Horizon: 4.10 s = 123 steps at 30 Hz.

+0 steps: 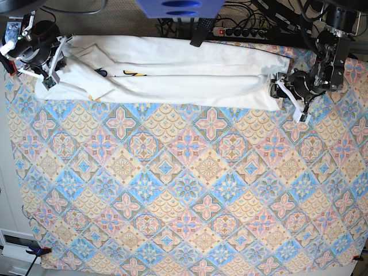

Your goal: Fold the T-shirt properly

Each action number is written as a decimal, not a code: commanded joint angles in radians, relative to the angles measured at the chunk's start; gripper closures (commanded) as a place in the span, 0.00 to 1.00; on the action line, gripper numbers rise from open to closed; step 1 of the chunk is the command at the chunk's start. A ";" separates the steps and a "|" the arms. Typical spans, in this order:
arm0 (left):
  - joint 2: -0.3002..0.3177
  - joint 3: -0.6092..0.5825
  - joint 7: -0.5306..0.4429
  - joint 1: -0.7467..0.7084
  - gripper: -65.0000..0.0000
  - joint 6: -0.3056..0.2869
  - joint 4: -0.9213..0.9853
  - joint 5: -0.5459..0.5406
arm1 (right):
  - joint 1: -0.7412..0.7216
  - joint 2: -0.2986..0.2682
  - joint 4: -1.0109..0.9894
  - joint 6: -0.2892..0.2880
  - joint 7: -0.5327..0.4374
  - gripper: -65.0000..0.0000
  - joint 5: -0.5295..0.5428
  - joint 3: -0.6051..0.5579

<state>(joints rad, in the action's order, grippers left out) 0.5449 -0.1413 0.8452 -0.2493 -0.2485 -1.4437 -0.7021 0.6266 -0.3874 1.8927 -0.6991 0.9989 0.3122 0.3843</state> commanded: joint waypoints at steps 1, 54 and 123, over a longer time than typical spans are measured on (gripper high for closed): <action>-0.033 -0.022 0.056 -0.017 0.56 -0.062 0.002 -0.052 | 0.003 -0.015 0.017 0.001 -0.007 0.83 0.002 0.008; -0.383 0.389 0.351 -0.002 1.00 -0.091 -0.489 -0.043 | -0.090 -0.015 0.024 0.001 -0.007 0.82 0.132 0.055; -0.204 0.392 0.391 0.000 0.44 -0.097 -0.454 -0.132 | -0.242 0.121 -0.462 0.001 0.085 0.21 0.443 0.094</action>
<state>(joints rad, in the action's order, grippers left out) 0.3298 0.2462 1.2522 -0.2577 -0.3420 -1.8839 -0.8177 0.3977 -0.2592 1.4216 -0.6960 1.0943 0.7452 0.4763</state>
